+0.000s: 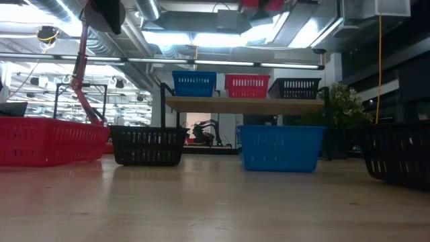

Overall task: Stack baskets on shelf by color
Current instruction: Stack the right red bin on top of the red bin on the shelf

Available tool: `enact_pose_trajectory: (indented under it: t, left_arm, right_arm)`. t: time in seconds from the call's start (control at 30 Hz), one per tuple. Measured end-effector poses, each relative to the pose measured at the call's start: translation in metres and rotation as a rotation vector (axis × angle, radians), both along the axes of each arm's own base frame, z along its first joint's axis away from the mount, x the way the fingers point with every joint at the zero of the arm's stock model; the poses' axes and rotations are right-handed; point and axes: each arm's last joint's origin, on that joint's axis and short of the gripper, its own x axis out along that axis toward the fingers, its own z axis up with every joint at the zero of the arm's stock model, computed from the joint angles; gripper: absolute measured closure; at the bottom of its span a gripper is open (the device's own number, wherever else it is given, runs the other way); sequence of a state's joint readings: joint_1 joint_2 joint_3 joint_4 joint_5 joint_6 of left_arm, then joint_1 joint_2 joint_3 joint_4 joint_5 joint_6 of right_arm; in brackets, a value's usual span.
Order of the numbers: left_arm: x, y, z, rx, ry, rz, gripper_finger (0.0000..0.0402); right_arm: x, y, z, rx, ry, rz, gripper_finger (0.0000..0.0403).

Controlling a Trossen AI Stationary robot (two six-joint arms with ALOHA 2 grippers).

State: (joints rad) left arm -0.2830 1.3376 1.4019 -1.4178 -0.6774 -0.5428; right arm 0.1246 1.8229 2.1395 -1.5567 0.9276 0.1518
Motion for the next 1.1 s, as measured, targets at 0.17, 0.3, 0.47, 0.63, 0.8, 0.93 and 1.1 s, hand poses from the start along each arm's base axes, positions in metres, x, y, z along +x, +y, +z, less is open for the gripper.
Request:
enact_pose_trajectory:
  t: [0.17, 0.3, 0.47, 0.63, 0.8, 0.93, 1.1]
  left_arm:
    - [0.000, 0.003, -0.011, 0.022, 0.038, 0.015, 0.0314]
    - [0.001, 0.007, -0.019, 0.027, 0.051, 0.036, 0.0314]
    - [0.004, 0.010, -0.027, 0.024, 0.038, 0.052, 0.0314]
    - [0.004, 0.010, -0.030, 0.025, 0.044, 0.054, 0.0314]
    - [0.006, 0.010, -0.030, 0.020, 0.024, 0.054, 0.0314]
    - [0.006, 0.009, -0.030, 0.019, 0.021, 0.054, 0.0314]
    - [0.007, 0.009, -0.029, 0.018, 0.019, 0.054, 0.0314]
  right_arm:
    - [-0.011, -0.084, 0.016, 0.268, -0.013, 0.071, 0.0403]
    - [-0.008, -0.137, 0.012, 0.462, -0.093, 0.197, 0.0403]
    - [0.000, -0.181, -0.022, 0.583, 0.014, 0.179, 0.0403]
    - [0.009, -0.182, -0.037, 0.647, 0.093, 0.289, 0.0403]
    - [0.011, -0.171, -0.039, 0.707, 0.100, 0.312, 0.0403]
    - [0.014, -0.168, -0.042, 0.738, 0.101, 0.328, 0.0403]
    - [0.017, -0.170, -0.046, 0.733, 0.100, 0.324, 0.0403]
